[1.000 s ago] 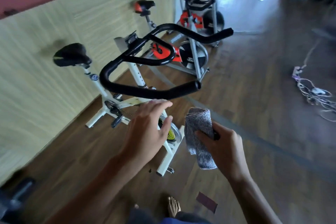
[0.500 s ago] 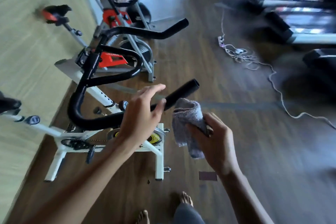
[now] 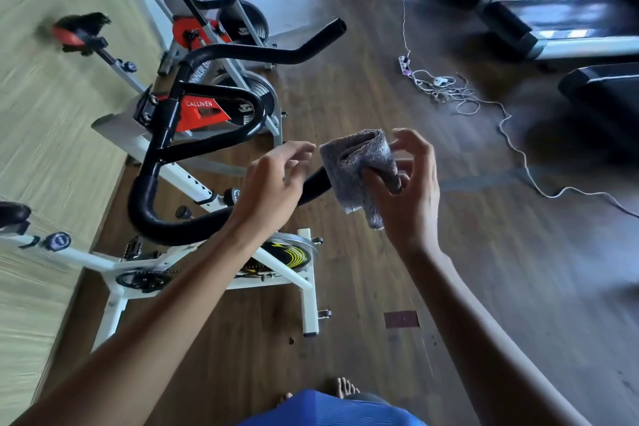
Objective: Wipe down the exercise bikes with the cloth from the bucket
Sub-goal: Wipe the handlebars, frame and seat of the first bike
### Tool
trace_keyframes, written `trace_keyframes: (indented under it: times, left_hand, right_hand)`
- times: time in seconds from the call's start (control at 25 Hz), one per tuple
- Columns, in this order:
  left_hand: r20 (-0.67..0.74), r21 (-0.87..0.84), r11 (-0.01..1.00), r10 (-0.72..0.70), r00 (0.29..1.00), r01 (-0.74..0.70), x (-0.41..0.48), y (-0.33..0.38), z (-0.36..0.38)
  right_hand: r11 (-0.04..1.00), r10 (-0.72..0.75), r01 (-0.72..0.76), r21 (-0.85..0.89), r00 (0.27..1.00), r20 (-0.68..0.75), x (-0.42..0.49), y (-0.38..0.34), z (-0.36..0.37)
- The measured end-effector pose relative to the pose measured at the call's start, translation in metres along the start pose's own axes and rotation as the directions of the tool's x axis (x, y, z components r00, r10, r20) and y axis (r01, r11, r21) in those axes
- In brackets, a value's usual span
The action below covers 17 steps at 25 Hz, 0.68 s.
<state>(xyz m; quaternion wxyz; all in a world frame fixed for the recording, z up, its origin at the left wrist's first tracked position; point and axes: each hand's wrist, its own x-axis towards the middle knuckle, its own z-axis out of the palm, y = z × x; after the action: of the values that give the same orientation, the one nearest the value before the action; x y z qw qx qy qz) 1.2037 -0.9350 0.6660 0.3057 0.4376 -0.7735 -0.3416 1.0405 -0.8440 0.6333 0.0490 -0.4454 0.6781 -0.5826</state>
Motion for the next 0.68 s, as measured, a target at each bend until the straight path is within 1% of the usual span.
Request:
trace_keyframes:
  times: [0.04,0.12,0.2,0.28,0.36,0.44,0.52,0.6,0.68]
  left_hand:
    - [0.013,-0.006,1.000,0.002,1.000,-0.002,0.000,0.001,0.002]
    - [0.043,-0.009,1.000,0.007,0.999,-0.006,-0.001,0.002,0.006]
    - [0.069,0.005,1.000,-0.009,0.998,0.009,-0.001,0.003,0.006]
    - [0.088,0.017,1.000,-0.019,0.996,0.018,-0.002,0.001,0.006]
    - [0.099,0.010,1.000,-0.020,0.995,0.019,-0.001,0.000,0.005]
    - [0.104,0.015,1.000,-0.010,0.995,0.009,-0.001,0.000,0.004]
    - [0.101,0.018,1.000,0.007,0.995,-0.008,-0.002,0.000,0.003]
    - [0.096,0.022,1.000,0.012,0.995,-0.014,-0.005,-0.001,0.002]
    - [0.085,0.054,0.998,0.013,0.996,-0.017,-0.008,-0.002,0.000]
  right_hand:
    - [0.997,-0.071,0.071,-0.003,0.996,-0.046,-0.002,0.003,0.004]
    - [0.958,-0.283,0.276,-0.079,0.955,-0.091,-0.007,0.013,0.011]
    - [0.888,-0.445,0.427,-0.169,0.892,-0.085,-0.006,0.023,0.019]
    - [0.831,-0.532,0.509,-0.225,0.845,-0.051,-0.004,0.031,0.024]
    - [0.803,-0.554,0.536,-0.259,0.832,0.004,-0.003,0.035,0.028]
    - [0.799,-0.538,0.534,-0.277,0.840,0.069,-0.004,0.035,0.033]
    - [0.813,-0.508,0.525,-0.252,0.851,0.132,-0.007,0.031,0.036]
    - [0.812,-0.503,0.535,-0.233,0.844,0.185,-0.008,0.031,0.038]
    - [0.783,-0.506,0.548,-0.295,0.837,0.211,-0.004,0.035,0.039]
